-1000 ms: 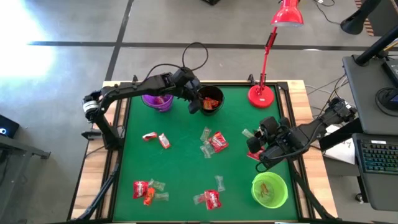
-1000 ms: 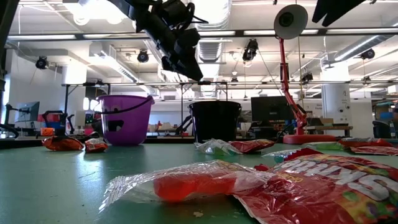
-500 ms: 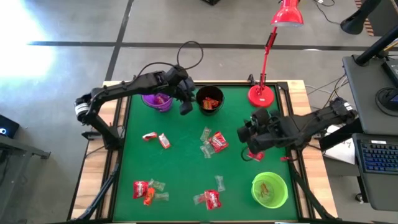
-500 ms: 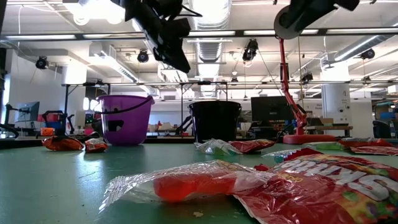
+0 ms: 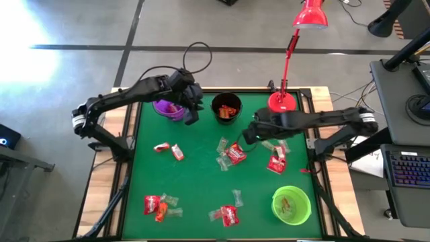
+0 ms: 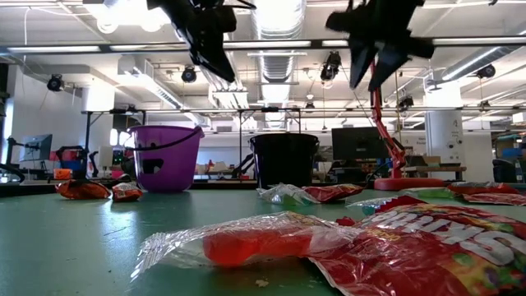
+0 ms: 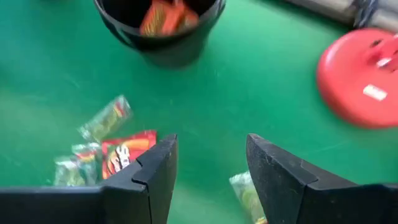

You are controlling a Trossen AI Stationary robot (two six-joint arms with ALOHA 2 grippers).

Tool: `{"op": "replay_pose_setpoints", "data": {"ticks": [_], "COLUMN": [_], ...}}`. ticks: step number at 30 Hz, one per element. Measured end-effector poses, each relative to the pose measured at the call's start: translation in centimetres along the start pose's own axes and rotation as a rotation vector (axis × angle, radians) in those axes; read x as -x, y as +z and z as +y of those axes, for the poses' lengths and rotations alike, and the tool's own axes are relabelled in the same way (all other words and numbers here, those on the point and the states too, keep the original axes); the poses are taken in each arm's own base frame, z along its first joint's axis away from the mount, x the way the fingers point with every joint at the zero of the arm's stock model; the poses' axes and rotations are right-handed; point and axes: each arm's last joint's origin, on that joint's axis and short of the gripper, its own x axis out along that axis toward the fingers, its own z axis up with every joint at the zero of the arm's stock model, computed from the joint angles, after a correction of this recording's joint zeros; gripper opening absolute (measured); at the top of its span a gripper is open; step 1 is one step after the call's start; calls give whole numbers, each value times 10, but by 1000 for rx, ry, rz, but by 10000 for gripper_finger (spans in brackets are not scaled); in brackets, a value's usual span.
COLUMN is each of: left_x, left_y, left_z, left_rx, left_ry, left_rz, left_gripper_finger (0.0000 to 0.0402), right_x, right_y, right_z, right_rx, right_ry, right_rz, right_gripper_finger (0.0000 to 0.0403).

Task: Sort candy
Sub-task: Put the red candy into the black bucket

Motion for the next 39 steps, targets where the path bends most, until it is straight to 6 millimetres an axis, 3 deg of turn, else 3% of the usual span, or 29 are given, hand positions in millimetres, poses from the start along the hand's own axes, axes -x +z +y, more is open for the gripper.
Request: {"op": "replay_pose_setpoints", "data": {"ticks": [8,13,21,39], "left_x": [4,4,4,4], "left_y": [0,-2,-3,-4], "left_z": [0,-1,-1,-1], "left_rx": [-6,5,21,22], "left_ry": [2,0,-4,-7], "left_rz": [-4,10,27,36], "left_gripper_finger": [99,99,99,99], "right_x": [-59,-85,-108,-159], "right_y": [11,9,4,-18], "right_z": [21,27,41,54], "right_rx": [100,163,228,258], "right_ry": [111,135,258,249], "right_rz": [172,286,392,529], "right_gripper_finger": [181,178,180,185]}}
